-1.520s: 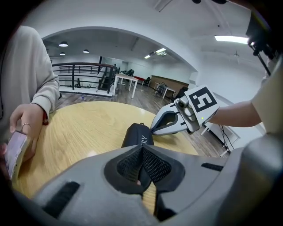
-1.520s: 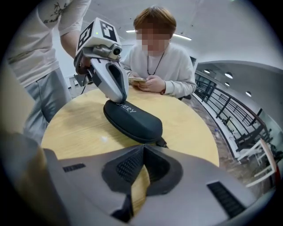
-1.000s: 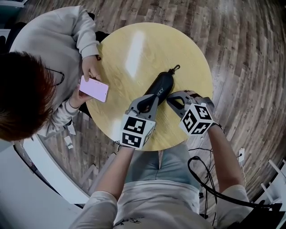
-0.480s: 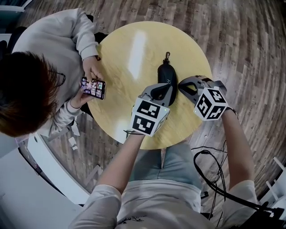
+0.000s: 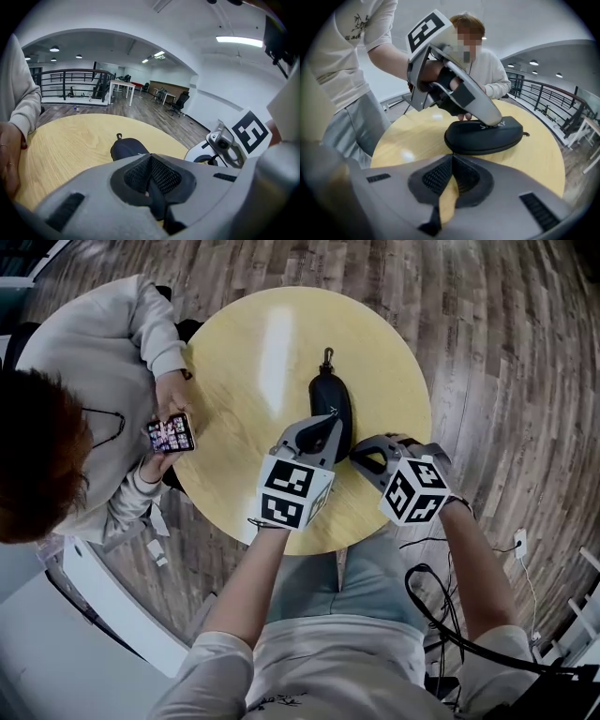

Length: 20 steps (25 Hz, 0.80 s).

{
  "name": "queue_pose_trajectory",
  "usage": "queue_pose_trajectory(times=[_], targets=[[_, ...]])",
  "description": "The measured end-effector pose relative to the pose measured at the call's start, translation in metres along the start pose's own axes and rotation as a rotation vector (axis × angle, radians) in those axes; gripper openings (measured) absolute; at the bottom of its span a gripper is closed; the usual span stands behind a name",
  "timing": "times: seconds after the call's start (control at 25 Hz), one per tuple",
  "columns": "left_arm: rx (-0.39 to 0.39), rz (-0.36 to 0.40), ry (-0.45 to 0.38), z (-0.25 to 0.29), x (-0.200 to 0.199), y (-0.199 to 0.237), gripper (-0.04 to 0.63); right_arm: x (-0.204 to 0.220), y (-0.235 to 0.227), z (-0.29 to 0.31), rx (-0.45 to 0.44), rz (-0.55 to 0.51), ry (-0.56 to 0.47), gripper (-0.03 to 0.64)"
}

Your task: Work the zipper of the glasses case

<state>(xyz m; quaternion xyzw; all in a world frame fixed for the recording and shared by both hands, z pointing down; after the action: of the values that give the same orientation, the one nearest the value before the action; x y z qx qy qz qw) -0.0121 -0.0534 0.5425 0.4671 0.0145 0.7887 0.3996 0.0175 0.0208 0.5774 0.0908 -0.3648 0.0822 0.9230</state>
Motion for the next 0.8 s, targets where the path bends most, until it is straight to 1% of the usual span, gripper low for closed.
queue_pose_trajectory(times=[0.08,0.16,0.28,0.44,0.56,0.68,0.8], targets=[[-0.004,0.007,-0.001,-0.001,0.000,0.001,0.006,-0.002,0.003,0.001,0.002,0.016,-0.011,0.000],[0.001,0.005,0.004,-0.001,-0.001,0.000,0.008,0.001,-0.001,-0.003,0.010,-0.017,-0.001,-0.001],[0.012,0.010,0.018,-0.001,0.000,-0.002,0.008,0.014,-0.021,-0.014,0.047,-0.082,0.044,-0.001],[0.012,0.047,0.046,0.009,-0.006,-0.003,0.008,0.028,-0.054,-0.022,0.083,-0.104,0.069,0.000],[0.010,0.075,0.065,0.014,-0.009,-0.006,0.006,0.030,-0.055,-0.024,0.044,-0.069,0.068,-0.001],[0.007,0.063,0.053,0.013,-0.007,-0.006,0.006,0.030,-0.042,-0.027,0.003,-0.022,0.052,-0.002],[0.004,0.056,0.043,0.013,-0.007,-0.004,0.006,0.026,-0.026,-0.028,0.008,0.014,0.040,-0.002]])
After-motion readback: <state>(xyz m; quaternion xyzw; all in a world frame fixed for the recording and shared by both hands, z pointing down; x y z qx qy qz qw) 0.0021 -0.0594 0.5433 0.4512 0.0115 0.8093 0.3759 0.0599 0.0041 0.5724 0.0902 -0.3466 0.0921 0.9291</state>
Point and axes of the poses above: the fingertips, and each gripper's own axes: z forward along the fingers, y to its left, x out of its underside, the point moved 2 cm from there along -z, backward along the fingers, and after that the axes turned 12 degrees about x, right-handed, at the moved point
